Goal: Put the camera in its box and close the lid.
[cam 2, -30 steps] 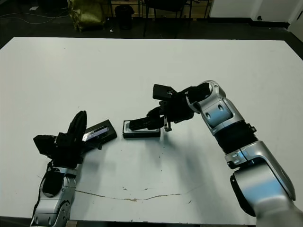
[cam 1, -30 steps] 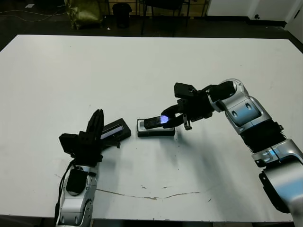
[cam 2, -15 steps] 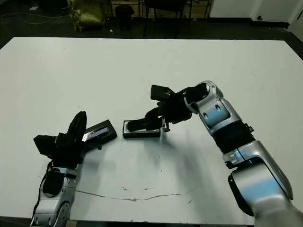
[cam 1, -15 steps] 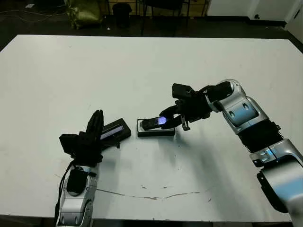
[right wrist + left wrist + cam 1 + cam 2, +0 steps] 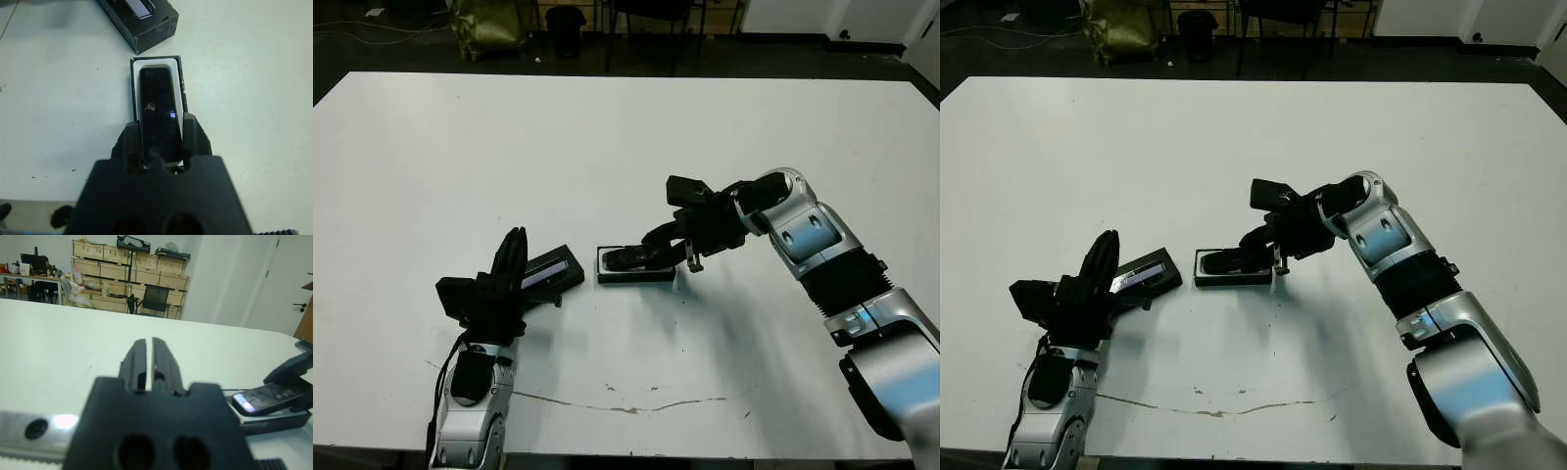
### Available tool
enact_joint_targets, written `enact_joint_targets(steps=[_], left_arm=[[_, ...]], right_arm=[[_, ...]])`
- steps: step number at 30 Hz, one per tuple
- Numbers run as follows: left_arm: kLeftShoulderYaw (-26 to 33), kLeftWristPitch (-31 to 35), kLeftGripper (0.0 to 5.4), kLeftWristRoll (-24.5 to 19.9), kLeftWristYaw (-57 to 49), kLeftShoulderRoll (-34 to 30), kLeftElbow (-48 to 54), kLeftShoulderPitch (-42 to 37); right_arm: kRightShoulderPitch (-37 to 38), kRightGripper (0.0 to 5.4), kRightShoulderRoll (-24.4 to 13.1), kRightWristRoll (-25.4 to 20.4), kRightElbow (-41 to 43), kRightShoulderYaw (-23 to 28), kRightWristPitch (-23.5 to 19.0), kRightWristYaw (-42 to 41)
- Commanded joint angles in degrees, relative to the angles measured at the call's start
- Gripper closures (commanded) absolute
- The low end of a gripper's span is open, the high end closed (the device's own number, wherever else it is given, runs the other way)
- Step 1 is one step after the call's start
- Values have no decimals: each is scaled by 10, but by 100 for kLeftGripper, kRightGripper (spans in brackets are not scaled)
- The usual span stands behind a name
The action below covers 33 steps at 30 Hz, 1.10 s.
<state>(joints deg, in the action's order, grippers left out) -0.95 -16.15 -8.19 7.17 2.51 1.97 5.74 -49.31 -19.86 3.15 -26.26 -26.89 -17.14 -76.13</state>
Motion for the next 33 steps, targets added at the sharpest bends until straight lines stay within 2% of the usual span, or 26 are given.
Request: enact_joint_targets(steps=[1, 7, 13, 33], left_arm=[[0, 14, 540, 1, 0, -2, -1, 9], [-1, 15, 540, 5, -3, -2, 1, 10], [0, -1, 540, 3, 1, -2, -10, 8], [-2, 8, 540, 1, -1, -1, -4, 11]], right_arm=[[2, 487, 1, 2, -8, -2, 7, -1], [6, 487, 3, 3, -8, -2, 27, 3], [8, 487, 11, 0, -17, -3, 31, 3], [13, 488, 30, -1, -46, 1, 60, 11]])
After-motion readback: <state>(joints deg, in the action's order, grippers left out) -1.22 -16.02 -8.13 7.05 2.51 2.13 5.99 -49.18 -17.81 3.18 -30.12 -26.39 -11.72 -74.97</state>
